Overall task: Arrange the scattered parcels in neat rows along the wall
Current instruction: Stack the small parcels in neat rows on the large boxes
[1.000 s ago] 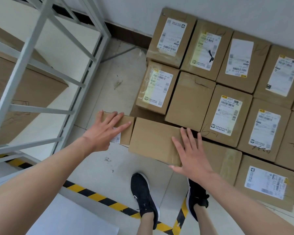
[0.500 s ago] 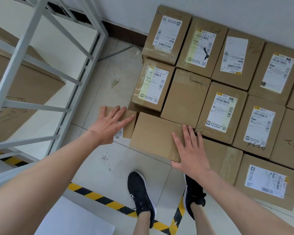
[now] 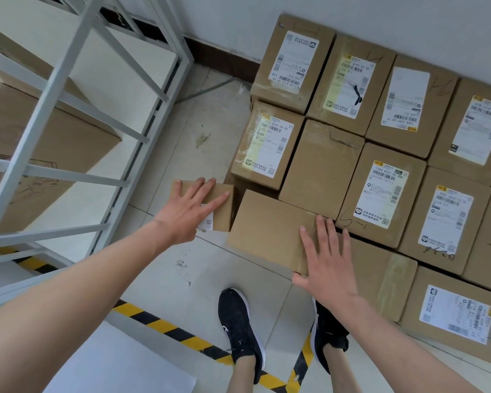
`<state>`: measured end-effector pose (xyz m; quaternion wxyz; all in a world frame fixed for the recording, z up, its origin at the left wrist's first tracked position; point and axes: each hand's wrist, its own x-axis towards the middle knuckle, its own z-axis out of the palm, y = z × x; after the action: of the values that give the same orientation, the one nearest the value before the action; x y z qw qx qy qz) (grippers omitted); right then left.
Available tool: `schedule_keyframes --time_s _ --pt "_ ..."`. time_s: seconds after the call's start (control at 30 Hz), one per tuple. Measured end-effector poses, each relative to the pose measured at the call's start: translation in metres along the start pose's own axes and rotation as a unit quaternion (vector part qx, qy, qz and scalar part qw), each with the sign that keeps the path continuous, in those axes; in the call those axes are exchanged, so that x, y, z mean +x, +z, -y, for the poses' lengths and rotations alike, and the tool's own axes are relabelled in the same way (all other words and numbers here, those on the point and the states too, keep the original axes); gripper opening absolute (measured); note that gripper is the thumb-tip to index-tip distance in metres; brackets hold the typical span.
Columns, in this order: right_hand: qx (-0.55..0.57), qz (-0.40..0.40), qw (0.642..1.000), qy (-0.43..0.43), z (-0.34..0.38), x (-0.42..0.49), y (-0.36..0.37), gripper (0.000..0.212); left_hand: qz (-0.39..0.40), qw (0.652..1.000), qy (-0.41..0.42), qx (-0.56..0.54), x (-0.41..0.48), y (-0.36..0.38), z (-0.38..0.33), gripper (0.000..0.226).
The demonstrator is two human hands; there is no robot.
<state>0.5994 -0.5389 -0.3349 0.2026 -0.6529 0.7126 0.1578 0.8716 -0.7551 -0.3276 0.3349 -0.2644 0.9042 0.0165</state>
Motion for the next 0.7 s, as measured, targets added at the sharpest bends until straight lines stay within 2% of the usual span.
schedule_keyframes --time_s 0.13,0.23,0.3,0.37,0.43,0.47,0.5,0.6,0.7 --pt "0.002 -0.004 1.000 -0.002 -0.001 0.001 0.002 0.116 0.002 0.999 -0.030 -0.030 0.014 -0.008 0.006 0.127" --pt "0.002 -0.005 1.000 -0.006 -0.004 0.002 0.005 0.117 0.011 0.984 -0.106 -0.142 0.018 -0.011 0.000 0.127" --pt "0.003 -0.006 1.000 -0.008 -0.004 0.002 0.007 0.117 0.014 0.947 -0.196 -0.256 0.014 -0.011 -0.006 0.123" --pt "0.008 -0.006 1.000 -0.007 -0.004 0.002 0.008 0.117 0.019 0.891 -0.286 -0.352 0.011 -0.012 -0.013 0.123" --pt "0.014 -0.007 1.000 -0.007 -0.004 0.002 0.009 0.117 0.018 0.849 -0.341 -0.403 0.012 -0.015 -0.022 0.125" --pt "0.018 -0.007 1.000 -0.008 -0.003 0.001 0.010 0.117 0.017 0.839 -0.353 -0.414 0.014 -0.016 -0.027 0.125" --pt "0.022 -0.009 1.000 -0.009 -0.003 0.002 0.010 0.117 0.015 0.839 -0.353 -0.414 0.017 -0.018 -0.031 0.123" --pt "0.024 -0.013 1.000 -0.007 -0.005 0.003 0.011 0.119 -0.015 0.873 -0.307 -0.380 0.027 -0.020 -0.040 0.111" --pt "0.024 -0.018 1.000 -0.010 -0.005 0.002 0.014 0.120 -0.048 0.853 -0.320 -0.410 0.029 -0.017 -0.039 0.104"
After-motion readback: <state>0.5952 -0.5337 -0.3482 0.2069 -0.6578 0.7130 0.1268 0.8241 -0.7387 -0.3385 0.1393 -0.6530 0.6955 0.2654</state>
